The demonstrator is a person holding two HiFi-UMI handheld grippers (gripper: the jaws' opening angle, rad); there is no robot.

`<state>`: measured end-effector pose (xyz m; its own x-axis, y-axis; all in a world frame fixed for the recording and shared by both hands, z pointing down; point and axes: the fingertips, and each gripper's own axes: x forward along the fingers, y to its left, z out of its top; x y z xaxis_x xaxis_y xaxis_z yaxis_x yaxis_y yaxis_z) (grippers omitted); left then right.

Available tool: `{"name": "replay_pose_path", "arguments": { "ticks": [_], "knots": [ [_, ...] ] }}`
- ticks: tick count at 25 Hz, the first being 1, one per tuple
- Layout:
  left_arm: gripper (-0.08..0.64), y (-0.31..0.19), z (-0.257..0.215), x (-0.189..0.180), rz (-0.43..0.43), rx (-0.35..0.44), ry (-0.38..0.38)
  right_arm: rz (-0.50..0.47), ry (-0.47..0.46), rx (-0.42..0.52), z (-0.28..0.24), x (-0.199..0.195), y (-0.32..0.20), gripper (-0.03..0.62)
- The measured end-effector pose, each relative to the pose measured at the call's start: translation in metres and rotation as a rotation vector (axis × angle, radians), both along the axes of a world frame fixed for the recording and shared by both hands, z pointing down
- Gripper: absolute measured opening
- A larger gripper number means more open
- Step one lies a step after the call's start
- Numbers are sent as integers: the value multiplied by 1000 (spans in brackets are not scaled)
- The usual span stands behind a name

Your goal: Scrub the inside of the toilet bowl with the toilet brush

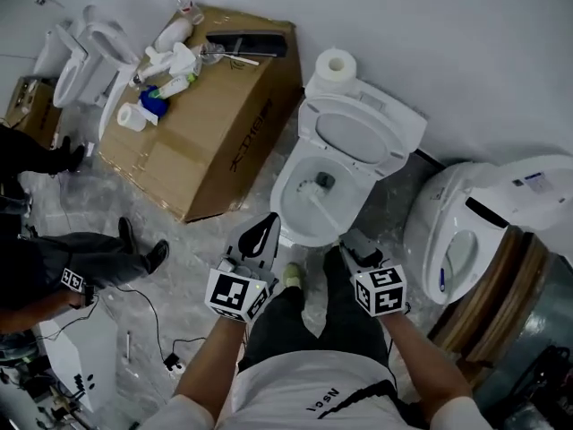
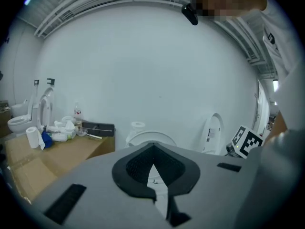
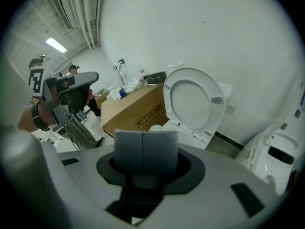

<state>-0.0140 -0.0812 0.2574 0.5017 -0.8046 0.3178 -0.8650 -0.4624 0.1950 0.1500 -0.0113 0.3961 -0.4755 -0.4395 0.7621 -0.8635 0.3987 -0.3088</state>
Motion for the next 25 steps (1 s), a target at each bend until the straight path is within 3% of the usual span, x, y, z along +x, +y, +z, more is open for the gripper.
{"name": "replay_pose_path", "arguments": {
  "ticks": [6, 17, 25],
  "knots": [
    [8, -32, 64, 2, -38, -47, -3, -24, -12, -54, 73, -11, -35, 158],
    [8, -28, 199, -13, -12, -105, 1, 169, -58, -120, 206, -36, -53, 158],
    [8, -19, 247, -24, 15, -105, -2, 254, -99, -113, 251, -53, -70, 158]
  ]
}}
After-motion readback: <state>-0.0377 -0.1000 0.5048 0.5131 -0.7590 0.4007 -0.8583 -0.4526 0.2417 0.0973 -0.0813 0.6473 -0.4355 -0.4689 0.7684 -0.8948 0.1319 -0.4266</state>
